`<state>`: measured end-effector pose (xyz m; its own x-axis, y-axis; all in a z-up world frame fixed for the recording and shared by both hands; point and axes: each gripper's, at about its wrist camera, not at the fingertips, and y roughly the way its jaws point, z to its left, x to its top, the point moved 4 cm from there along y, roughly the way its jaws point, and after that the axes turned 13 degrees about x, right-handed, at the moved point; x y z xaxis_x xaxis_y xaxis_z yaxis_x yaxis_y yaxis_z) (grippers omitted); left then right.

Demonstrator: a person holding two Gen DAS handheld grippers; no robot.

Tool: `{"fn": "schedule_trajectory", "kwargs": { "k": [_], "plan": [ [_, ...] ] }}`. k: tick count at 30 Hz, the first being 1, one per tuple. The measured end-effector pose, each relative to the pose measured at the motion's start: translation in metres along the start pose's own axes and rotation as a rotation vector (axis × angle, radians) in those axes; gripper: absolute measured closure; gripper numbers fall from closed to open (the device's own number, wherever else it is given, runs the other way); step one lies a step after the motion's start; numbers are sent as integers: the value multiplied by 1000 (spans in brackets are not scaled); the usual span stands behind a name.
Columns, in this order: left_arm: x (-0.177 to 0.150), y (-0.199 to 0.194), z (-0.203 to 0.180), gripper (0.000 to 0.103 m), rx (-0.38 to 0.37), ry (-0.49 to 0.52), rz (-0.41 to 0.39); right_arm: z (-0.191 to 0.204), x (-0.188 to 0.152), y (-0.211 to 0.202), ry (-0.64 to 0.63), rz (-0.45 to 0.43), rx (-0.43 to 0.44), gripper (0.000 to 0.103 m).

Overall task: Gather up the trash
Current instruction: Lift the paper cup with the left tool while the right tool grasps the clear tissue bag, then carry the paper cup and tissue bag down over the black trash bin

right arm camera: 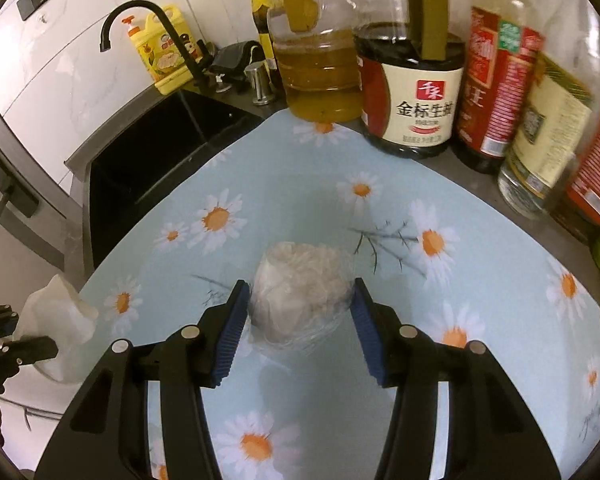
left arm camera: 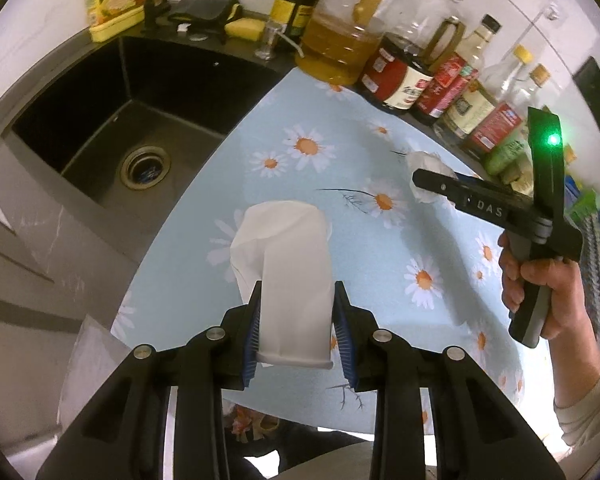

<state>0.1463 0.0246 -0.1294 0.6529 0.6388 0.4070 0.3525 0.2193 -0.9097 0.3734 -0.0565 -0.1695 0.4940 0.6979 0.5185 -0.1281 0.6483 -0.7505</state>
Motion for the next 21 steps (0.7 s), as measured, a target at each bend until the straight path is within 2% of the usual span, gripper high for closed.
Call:
{"fn": "schedule_trajectory", "kwargs": {
  "k": [9, 21],
  "plan": [
    [-7, -13, 10, 72, -103, 108, -17, 43, -46, -34, 94, -52, -84, 51],
    [-30, -29, 19, 72, -214, 241, -26, 101, -104, -59, 189, -113, -136, 51]
  ]
}}
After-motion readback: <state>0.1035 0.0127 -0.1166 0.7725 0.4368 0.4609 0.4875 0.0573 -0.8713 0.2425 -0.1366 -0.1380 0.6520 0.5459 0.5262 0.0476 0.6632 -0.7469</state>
